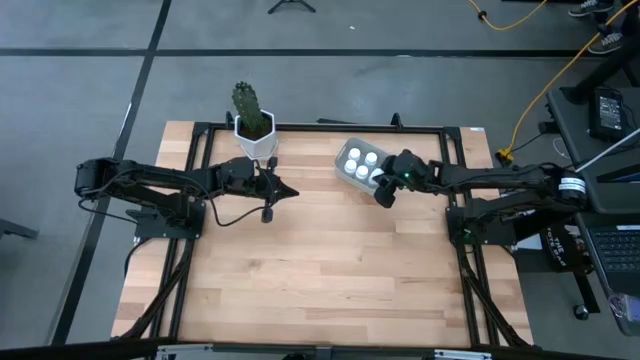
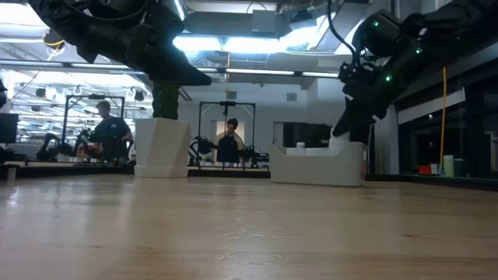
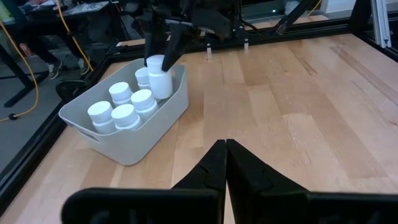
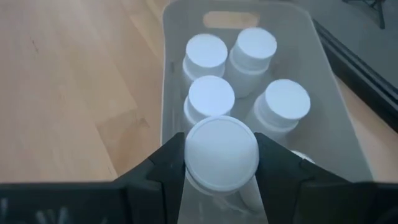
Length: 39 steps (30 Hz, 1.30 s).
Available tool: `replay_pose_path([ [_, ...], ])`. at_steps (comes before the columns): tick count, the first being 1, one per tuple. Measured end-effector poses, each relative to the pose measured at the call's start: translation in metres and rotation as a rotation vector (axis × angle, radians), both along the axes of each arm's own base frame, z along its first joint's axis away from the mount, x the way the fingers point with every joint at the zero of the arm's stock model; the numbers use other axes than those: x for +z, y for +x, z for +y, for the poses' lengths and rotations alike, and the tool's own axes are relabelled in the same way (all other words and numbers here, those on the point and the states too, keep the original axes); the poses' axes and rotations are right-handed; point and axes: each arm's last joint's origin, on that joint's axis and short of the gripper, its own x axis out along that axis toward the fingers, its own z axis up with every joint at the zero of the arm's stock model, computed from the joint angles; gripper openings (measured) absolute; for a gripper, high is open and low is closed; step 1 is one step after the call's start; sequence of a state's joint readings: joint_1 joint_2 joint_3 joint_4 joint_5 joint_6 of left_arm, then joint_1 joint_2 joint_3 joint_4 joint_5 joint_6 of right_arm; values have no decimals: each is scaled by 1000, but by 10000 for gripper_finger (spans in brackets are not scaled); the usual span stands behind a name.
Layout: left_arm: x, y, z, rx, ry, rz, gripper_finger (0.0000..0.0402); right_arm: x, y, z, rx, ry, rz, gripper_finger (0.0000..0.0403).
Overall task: Pick and place pill bottles into a basket
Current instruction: Put the white pill bottle into the gray bin
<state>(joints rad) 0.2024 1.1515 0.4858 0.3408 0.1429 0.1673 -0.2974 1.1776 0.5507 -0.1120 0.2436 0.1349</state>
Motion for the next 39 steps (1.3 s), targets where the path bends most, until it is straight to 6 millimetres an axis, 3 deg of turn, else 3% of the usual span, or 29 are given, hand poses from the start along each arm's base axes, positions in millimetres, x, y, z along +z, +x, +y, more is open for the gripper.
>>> replay_pose_path([
  [15,0,0,0,0,0,0,10,-22,11,-3,3,20,76,154],
  [27,0,0,0,0,0,0,7,-24,12,-4,2,20,83,155],
  [39,0,0,0,0,0,0,2,-24,12,-4,0,23,81,182],
])
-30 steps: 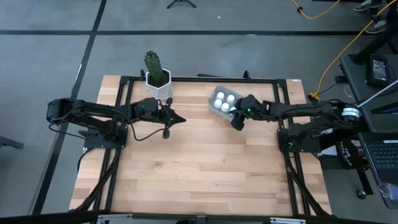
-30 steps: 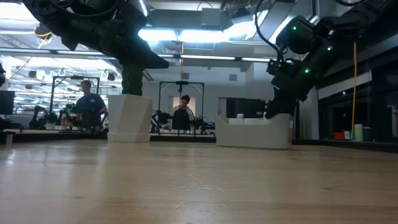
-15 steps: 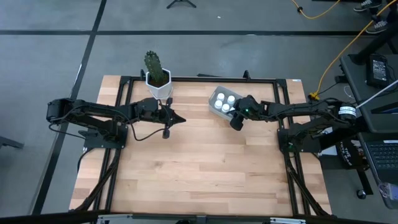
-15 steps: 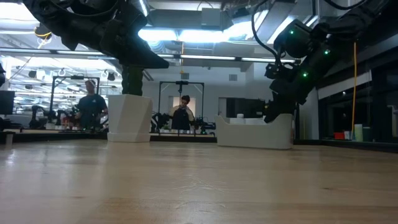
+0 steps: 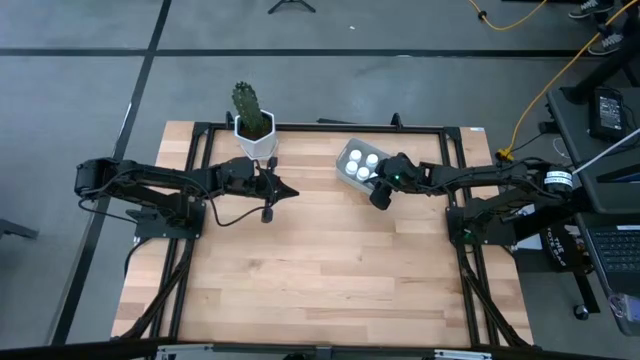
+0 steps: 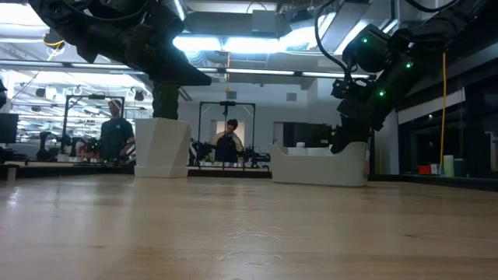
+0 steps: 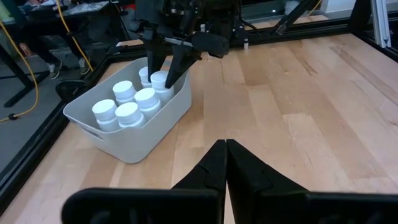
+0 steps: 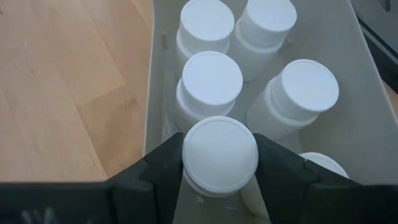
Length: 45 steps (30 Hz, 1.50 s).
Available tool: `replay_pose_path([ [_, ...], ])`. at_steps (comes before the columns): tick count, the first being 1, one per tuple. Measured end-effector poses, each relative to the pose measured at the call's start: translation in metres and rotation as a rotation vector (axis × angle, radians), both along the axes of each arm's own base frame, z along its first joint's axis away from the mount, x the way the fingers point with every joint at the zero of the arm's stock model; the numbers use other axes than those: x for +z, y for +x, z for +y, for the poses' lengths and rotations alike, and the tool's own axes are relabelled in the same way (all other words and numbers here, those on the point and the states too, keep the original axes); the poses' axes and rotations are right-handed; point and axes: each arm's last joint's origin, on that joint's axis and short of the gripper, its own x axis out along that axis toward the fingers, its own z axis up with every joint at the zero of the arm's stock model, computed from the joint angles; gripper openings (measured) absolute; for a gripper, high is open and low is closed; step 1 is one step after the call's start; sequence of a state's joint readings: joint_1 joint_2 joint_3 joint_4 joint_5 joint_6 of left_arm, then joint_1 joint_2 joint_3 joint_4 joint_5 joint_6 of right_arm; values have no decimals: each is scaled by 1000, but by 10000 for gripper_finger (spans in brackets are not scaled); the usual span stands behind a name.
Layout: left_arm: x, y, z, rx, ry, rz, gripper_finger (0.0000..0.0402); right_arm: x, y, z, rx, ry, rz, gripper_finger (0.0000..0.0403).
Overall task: Pick and place pill bottles into a basket
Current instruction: Put the white pill bottle into the gray bin
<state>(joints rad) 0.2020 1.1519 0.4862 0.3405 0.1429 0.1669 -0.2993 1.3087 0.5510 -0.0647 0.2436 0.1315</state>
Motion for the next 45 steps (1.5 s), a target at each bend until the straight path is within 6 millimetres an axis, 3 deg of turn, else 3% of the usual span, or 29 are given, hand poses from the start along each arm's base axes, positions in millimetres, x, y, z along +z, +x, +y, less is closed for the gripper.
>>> replay_pose_path([
  [8,0,0,0,0,0,0,10,1,0,0,-32,30,-4,185],
  [18,0,0,0,7,-21,-1,9,24,10,-3,-32,36,15,185],
  [45,0,0,0,7,-23,-1,6,11,2,-1,-112,105,14,186],
])
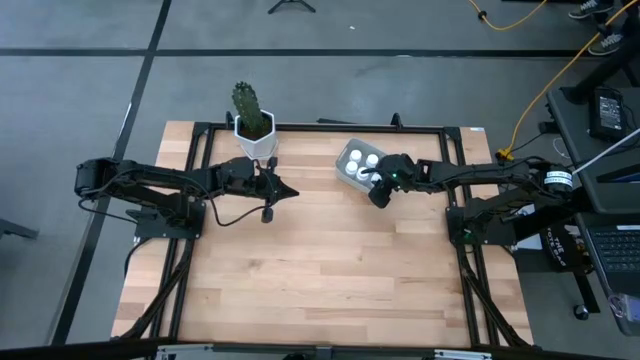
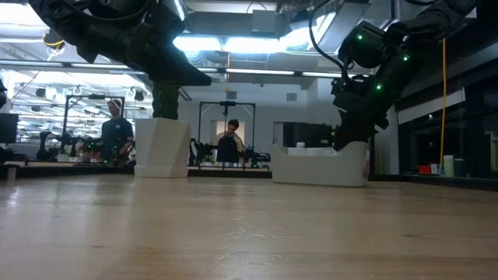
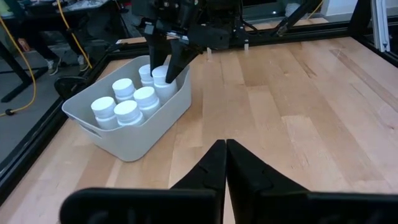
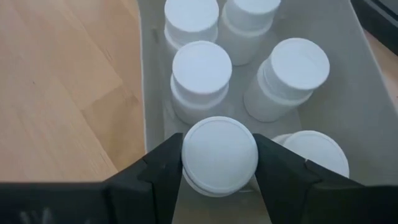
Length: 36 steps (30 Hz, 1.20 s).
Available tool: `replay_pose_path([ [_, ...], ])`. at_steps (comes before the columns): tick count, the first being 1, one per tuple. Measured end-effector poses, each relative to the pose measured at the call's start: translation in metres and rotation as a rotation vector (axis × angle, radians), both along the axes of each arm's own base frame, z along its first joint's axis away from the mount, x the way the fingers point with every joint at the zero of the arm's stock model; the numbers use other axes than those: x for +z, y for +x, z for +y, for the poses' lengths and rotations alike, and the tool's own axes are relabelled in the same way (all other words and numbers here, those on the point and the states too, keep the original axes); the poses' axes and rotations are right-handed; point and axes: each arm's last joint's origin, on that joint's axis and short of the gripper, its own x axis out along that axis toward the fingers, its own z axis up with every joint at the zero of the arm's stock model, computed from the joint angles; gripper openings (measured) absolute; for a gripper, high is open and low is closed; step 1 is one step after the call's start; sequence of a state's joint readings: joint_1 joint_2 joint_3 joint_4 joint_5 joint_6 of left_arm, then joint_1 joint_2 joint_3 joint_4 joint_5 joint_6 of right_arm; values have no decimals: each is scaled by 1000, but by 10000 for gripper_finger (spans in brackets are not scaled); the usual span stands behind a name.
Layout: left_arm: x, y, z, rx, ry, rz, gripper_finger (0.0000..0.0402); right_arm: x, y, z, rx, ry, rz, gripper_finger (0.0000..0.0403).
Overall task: Pick and place pill bottles into a basket
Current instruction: Put the white pill bottle into the gray bin
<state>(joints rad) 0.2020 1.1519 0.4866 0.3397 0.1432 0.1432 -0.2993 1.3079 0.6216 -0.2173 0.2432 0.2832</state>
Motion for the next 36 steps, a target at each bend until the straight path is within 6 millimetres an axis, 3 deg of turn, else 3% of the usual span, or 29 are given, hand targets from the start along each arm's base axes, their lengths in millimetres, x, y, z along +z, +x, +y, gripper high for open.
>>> replay_pose_path([
  [36,0,0,0,6,-17,-1,3,-2,-2,2,39,23,28,186],
])
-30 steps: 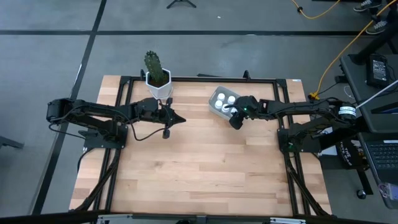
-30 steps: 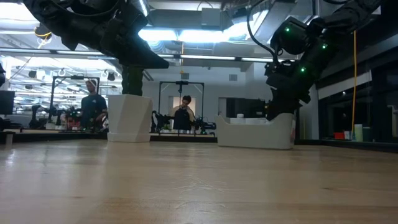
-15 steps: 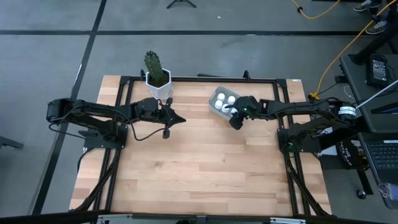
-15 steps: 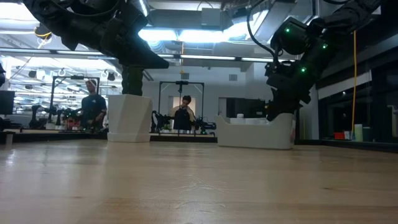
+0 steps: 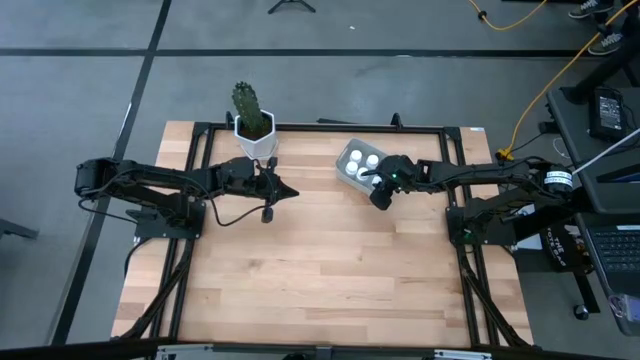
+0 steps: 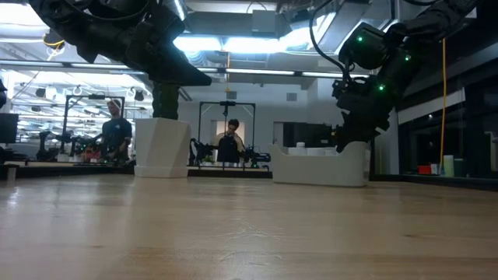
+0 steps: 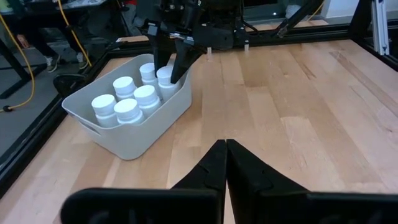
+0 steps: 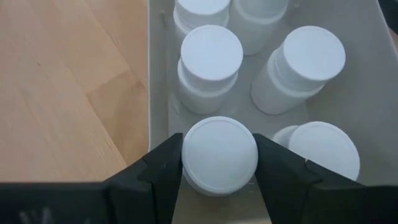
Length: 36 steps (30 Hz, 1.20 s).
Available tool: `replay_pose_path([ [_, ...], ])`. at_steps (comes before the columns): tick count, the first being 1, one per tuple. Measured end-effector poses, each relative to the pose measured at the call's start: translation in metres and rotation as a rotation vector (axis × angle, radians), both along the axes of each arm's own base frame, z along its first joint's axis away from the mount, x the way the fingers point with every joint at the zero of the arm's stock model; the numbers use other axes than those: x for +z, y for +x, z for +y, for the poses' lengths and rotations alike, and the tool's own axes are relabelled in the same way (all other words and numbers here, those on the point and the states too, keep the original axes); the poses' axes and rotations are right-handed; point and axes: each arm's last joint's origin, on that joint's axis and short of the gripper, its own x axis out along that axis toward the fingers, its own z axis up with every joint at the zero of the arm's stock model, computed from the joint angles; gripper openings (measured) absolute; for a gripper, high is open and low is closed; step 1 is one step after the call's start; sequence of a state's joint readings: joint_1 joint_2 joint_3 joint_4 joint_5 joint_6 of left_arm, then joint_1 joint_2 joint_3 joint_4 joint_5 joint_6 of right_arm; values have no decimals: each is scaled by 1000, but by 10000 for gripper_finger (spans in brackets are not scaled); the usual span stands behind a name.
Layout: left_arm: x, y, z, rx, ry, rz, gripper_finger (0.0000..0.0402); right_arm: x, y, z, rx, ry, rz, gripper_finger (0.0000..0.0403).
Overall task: Pick and place pill bottles into a basket
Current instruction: Put the white pill bottle into the gray bin, then return to Home Position
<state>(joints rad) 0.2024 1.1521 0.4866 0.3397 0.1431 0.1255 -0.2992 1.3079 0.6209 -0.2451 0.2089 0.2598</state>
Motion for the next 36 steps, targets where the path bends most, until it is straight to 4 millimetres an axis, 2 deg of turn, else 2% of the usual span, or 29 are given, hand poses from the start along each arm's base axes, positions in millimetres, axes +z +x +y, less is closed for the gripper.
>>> replay_pose_path([
  [12,0,0,0,0,0,0,10,0,0,0,3,-3,0,159],
  [23,0,0,0,0,0,0,6,0,0,0,0,-3,-1,253],
  [30,0,0,0,0,0,0,2,2,2,-1,21,-20,-3,262],
  [36,0,0,0,0,0,0,9,28,11,-3,61,-39,31,263],
])
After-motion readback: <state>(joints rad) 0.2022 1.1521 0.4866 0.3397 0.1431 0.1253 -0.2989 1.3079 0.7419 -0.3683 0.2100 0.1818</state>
